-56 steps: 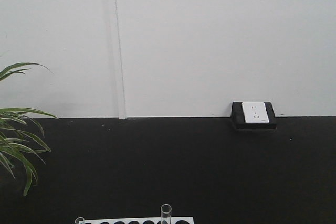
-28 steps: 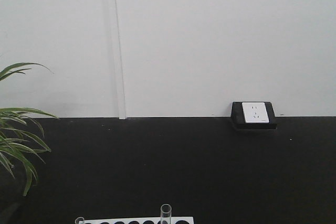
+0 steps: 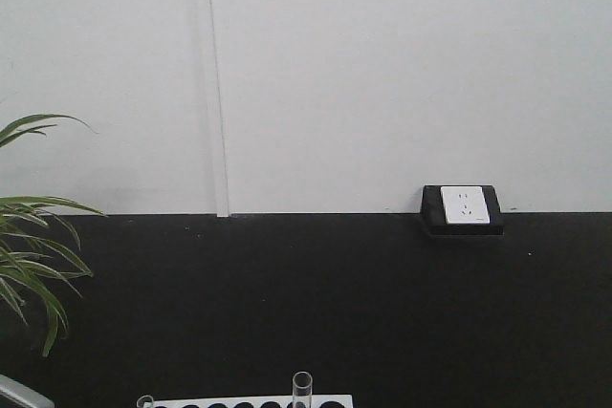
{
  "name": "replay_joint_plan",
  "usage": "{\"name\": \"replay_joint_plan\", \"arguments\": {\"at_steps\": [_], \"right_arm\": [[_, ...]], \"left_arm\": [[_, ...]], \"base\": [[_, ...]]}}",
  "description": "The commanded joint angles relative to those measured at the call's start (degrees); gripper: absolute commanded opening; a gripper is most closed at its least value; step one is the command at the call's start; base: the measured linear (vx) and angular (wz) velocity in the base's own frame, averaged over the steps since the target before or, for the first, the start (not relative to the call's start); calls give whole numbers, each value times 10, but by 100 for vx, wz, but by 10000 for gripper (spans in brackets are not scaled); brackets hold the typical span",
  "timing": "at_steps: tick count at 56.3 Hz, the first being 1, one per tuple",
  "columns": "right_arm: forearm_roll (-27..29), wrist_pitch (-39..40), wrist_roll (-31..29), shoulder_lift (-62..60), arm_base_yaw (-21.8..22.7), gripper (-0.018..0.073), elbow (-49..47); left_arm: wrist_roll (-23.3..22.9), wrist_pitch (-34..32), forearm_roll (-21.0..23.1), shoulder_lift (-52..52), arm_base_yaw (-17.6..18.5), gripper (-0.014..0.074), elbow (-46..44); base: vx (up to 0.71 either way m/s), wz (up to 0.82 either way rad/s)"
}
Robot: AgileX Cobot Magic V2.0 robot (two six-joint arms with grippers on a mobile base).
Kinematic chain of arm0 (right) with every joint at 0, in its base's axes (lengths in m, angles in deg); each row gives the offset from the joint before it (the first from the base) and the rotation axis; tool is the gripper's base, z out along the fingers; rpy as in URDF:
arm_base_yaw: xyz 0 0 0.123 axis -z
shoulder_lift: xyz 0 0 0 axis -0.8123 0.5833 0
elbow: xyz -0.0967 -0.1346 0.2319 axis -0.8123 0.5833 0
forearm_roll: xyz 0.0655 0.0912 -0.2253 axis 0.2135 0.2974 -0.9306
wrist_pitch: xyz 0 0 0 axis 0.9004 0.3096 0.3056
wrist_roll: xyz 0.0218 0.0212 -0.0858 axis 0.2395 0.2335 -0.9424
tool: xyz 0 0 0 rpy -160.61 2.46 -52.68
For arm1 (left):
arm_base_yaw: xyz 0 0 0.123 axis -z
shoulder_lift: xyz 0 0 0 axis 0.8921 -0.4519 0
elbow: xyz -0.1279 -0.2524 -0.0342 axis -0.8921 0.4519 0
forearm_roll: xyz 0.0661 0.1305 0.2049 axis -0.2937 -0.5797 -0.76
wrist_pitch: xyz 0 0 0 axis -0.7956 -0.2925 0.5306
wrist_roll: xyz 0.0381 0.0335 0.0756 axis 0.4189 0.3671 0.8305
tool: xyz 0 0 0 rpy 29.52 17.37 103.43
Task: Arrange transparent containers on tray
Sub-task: 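Grasp a clear glass tube in the white rack with the left gripper and lift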
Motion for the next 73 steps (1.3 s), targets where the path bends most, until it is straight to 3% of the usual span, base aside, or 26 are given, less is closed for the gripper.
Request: {"name": "replay_joint_plan", "arguments": {"at_steps": [1,12,26,45,73], "right_arm": [[-6,49,-2,2,0,325,-18],[-6,49,-2,2,0,325,-18],[-6,49,-2,2,0,325,-18],[-6,49,-2,2,0,325,-18],[-6,49,-2,2,0,325,-18]], "left_arm": [[-3,-94,4,-10,10,477,-14],[-19,-151,0,-42,10,484,-14],[-83,-190,-74,-59,10,484,-17],[-91,-222,-69,-112,9,484,-52],[-91,-207,-69,-121,9,468,-55]], "base": [[0,0],[0,0],[0,0],[0,0],[0,0]]}}
